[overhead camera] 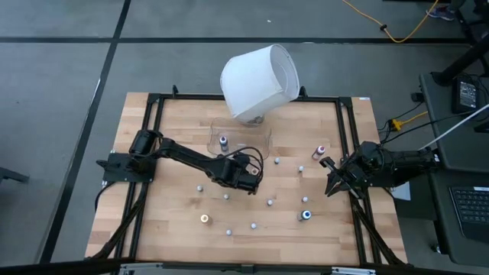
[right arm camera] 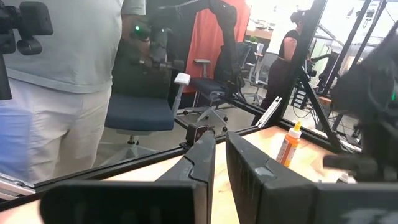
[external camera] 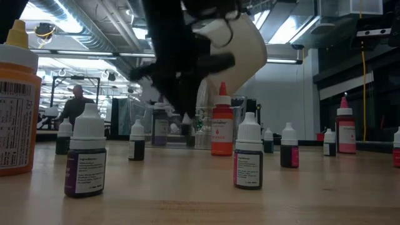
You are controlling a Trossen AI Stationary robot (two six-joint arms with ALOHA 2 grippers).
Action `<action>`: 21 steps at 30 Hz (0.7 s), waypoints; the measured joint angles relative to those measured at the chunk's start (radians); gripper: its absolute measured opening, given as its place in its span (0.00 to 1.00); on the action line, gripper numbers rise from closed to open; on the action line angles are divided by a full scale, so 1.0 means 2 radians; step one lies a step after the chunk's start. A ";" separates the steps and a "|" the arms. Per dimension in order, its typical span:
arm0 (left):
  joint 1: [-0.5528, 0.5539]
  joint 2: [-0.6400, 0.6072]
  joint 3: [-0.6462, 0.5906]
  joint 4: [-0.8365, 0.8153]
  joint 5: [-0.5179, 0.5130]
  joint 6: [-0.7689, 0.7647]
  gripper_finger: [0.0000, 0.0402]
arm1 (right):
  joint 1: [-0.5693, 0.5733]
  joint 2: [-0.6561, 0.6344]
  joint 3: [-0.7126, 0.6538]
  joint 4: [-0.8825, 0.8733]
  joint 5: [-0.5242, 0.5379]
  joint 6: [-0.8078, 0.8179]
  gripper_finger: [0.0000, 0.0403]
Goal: Pick & Place food coloring
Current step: Put the top left small green food coloring bottle into the container
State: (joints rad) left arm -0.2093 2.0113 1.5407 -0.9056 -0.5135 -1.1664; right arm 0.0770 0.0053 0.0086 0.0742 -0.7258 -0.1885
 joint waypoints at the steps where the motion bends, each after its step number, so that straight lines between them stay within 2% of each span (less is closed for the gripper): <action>1: -0.003 0.000 0.015 -0.015 0.000 0.007 0.14 | 0.000 0.000 0.000 0.000 0.000 0.000 0.11; 4: -0.013 0.000 0.063 -0.067 -0.003 0.026 0.14 | 0.000 0.000 0.000 0.000 0.000 0.000 0.11; 11: -0.026 -0.008 0.200 -0.207 -0.048 0.056 0.14 | 0.000 0.000 0.000 0.000 0.000 0.000 0.11; 16: -0.024 -0.019 0.286 -0.231 -0.060 0.114 0.14 | 0.000 0.000 0.000 0.000 0.000 0.000 0.11; 21: -0.017 -0.026 0.324 -0.239 -0.077 0.168 0.14 | 0.000 0.000 0.000 0.000 0.000 0.000 0.11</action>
State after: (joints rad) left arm -0.2431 1.9599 2.1888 -1.3827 -0.6668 -0.8301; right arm 0.0769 0.0048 0.0086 0.0735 -0.7251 -0.1886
